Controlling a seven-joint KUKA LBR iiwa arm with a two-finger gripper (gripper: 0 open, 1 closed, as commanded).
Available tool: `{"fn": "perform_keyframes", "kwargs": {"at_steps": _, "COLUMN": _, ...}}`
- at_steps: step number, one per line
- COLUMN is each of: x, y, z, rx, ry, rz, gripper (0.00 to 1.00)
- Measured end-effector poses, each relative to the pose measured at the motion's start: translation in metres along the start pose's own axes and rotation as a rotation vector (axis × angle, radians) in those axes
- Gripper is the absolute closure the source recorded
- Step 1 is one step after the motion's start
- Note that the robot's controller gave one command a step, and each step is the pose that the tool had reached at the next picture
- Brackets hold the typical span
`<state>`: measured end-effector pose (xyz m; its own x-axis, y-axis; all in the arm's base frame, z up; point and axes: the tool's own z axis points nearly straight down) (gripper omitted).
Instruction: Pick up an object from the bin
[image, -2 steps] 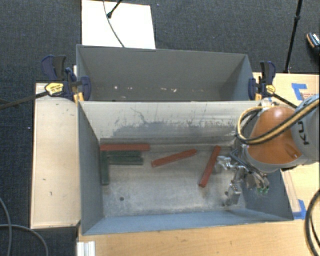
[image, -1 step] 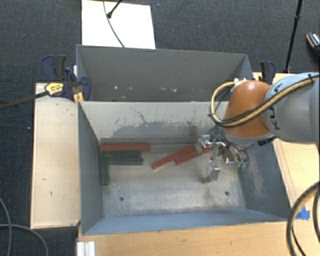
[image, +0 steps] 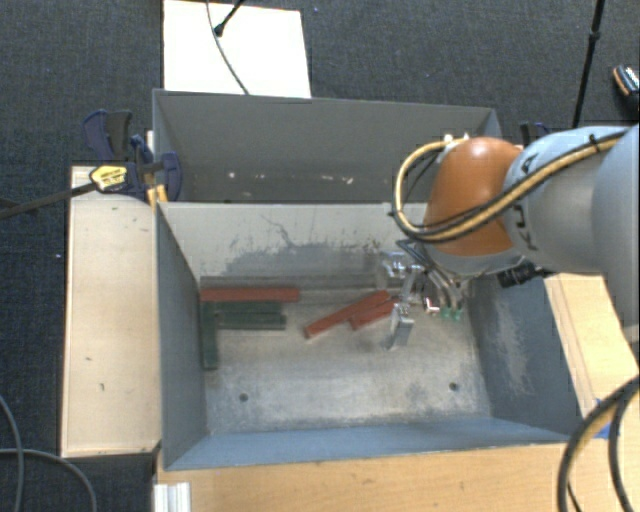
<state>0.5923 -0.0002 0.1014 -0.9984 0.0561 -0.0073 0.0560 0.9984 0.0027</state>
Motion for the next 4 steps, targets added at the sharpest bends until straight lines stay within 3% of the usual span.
{"fn": "perform_keyframes", "kwargs": {"at_steps": 1, "x": 0.003, "y": 0.042, "z": 0.032, "rx": 0.000, "ry": 0.007, "rz": -0.178, "gripper": 0.00}}
{"fn": "perform_keyframes", "kwargs": {"at_steps": 2, "x": 0.002, "y": 0.041, "z": 0.030, "rx": 0.002, "ry": 0.005, "rz": -0.180, "gripper": 1.00}}
{"fn": "perform_keyframes", "kwargs": {"at_steps": 3, "x": 0.007, "y": 0.058, "z": -0.130, "rx": 0.001, "ry": -0.005, "rz": -0.183, "gripper": 1.00}}
{"fn": "perform_keyframes", "kwargs": {"at_steps": 4, "x": 0.029, "y": 0.003, "z": -0.128, "rx": 0.003, "ry": 0.007, "rz": -0.402, "gripper": 1.00}}
